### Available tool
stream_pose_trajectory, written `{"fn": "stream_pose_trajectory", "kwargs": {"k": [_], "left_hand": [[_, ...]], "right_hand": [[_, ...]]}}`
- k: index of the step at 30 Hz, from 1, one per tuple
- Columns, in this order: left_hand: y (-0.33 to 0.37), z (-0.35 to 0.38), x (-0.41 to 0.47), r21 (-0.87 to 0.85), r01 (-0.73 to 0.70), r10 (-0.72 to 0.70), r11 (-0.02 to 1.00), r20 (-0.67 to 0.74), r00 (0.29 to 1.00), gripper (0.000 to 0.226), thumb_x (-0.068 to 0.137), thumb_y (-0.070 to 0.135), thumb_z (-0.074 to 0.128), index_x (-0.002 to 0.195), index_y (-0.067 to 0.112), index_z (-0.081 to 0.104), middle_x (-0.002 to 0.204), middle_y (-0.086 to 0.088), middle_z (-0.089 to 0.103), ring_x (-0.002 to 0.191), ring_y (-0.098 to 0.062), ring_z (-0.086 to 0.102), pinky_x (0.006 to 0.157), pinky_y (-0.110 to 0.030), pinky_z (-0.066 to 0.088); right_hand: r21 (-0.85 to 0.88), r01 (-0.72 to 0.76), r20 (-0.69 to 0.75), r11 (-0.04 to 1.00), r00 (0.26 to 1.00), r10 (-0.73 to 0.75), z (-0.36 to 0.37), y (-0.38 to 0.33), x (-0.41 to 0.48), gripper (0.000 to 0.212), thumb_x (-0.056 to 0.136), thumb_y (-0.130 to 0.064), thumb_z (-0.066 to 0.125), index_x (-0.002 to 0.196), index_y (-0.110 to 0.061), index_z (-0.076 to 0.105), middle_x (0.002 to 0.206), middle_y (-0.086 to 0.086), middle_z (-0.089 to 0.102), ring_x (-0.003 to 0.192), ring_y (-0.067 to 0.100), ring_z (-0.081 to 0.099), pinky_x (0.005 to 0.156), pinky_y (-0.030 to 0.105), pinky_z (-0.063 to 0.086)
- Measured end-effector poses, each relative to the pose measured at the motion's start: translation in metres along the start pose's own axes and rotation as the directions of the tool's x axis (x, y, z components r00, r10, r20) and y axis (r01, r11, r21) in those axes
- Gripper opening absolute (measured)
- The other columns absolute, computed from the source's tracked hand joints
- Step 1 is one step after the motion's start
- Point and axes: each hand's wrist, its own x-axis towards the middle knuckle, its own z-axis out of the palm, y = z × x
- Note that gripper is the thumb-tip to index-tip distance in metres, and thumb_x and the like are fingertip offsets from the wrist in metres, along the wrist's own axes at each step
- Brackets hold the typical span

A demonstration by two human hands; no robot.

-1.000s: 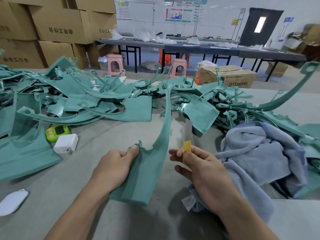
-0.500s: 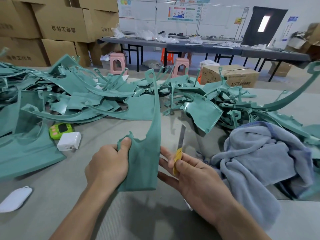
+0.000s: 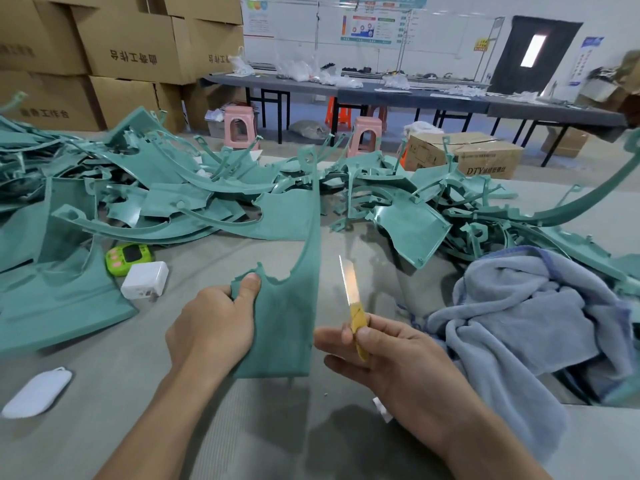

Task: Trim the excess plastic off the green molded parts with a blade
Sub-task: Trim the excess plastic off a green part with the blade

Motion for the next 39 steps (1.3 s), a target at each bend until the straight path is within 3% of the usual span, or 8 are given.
{"fn": "stream_pose_trajectory", "kwargs": {"k": [7,11,14,19,23,26,30,39], "left_hand": [[0.005,0.006,-0.013,-0.056,-0.232,0.237,0.971,0.318,0.918,0.06,0.086,0.082,0.033,0.062,0.032,0.056,0.049,0.013,0.059,0.055,-0.015,0.058,0.052,-0.031,0.034],[0.008,0.0,-0.022,0.052,-0.345,0.33,0.937,0.189,0.925,0.065,0.076,0.087,0.03,0.073,0.033,0.066,0.057,0.018,0.063,0.064,-0.012,0.062,0.053,-0.029,0.035],[0.018,-0.01,-0.033,-0.015,-0.44,0.441,0.898,0.04,0.897,0.044,0.078,0.067,0.057,0.117,0.049,0.066,0.103,0.034,0.063,0.102,-0.008,0.063,0.076,-0.027,0.044],[0.028,-0.026,-0.052,-0.392,-0.655,0.733,0.646,0.079,0.675,0.069,0.055,0.033,0.056,0.122,0.034,0.072,0.148,0.026,0.049,0.138,0.008,0.037,0.113,-0.006,0.02],[0.039,-0.014,-0.067,-0.181,-0.82,0.839,0.543,0.115,0.531,0.084,0.052,0.004,0.059,0.133,0.028,0.067,0.154,0.013,0.046,0.142,-0.005,0.04,0.12,-0.025,0.028],[0.038,-0.002,-0.062,-0.138,-0.812,0.822,0.567,0.021,0.57,0.064,0.058,-0.009,0.077,0.116,0.019,0.077,0.13,0.003,0.069,0.118,-0.017,0.066,0.108,-0.029,0.041],[0.032,-0.004,-0.057,-0.341,-0.677,0.705,0.652,-0.053,0.707,0.032,0.079,0.024,0.074,0.109,0.033,0.077,0.102,0.027,0.074,0.093,0.005,0.069,0.087,-0.008,0.046],[0.023,-0.006,-0.031,-0.673,-0.248,0.237,0.697,-0.11,0.965,0.048,0.057,-0.008,0.046,0.06,0.03,0.074,0.06,0.008,0.07,0.058,-0.001,0.063,0.055,-0.013,0.047]], "right_hand": [[0.127,0.073,-0.192,0.989,0.98,-0.047,0.001,-0.001,0.006,0.013,0.079,-0.01,0.065,0.083,0.001,0.07,0.105,0.02,0.071,0.109,0.036,0.067,0.092,0.049,0.059],[0.049,0.078,-0.278,0.996,0.959,-0.061,-0.001,0.0,0.008,0.015,0.077,-0.012,0.068,0.08,-0.004,0.08,0.105,0.02,0.075,0.095,0.031,0.073,0.085,0.044,0.063],[0.02,0.112,-0.392,0.993,0.915,-0.096,-0.002,0.001,0.013,0.015,0.079,-0.011,0.069,0.083,-0.003,0.081,0.1,0.02,0.077,0.086,0.026,0.075,0.077,0.038,0.064],[0.083,0.247,-0.562,0.966,0.812,-0.159,-0.014,-0.008,0.016,0.018,0.094,-0.004,0.064,0.085,-0.004,0.08,0.093,0.014,0.078,0.084,0.022,0.076,0.069,0.033,0.064],[0.1,0.257,-0.579,0.961,0.801,-0.154,-0.022,-0.015,0.015,0.018,0.097,-0.004,0.061,0.089,-0.001,0.077,0.084,0.012,0.077,0.074,0.018,0.076,0.061,0.029,0.062],[0.052,0.192,-0.524,0.98,0.841,-0.136,-0.026,-0.018,0.014,0.02,0.097,-0.004,0.06,0.089,0.001,0.078,0.082,0.012,0.075,0.075,0.019,0.075,0.063,0.029,0.061],[-0.177,0.154,-0.511,0.972,0.83,-0.224,-0.031,-0.028,0.007,0.024,0.095,-0.004,0.064,0.082,-0.01,0.083,0.092,0.007,0.079,0.088,0.017,0.074,0.066,0.026,0.059],[-0.602,0.282,-0.316,0.747,0.774,-0.548,-0.03,-0.022,0.001,0.027,0.098,-0.005,0.062,0.076,-0.015,0.076,0.064,0.011,0.067,0.056,0.017,0.055,0.054,0.028,0.047]]}}
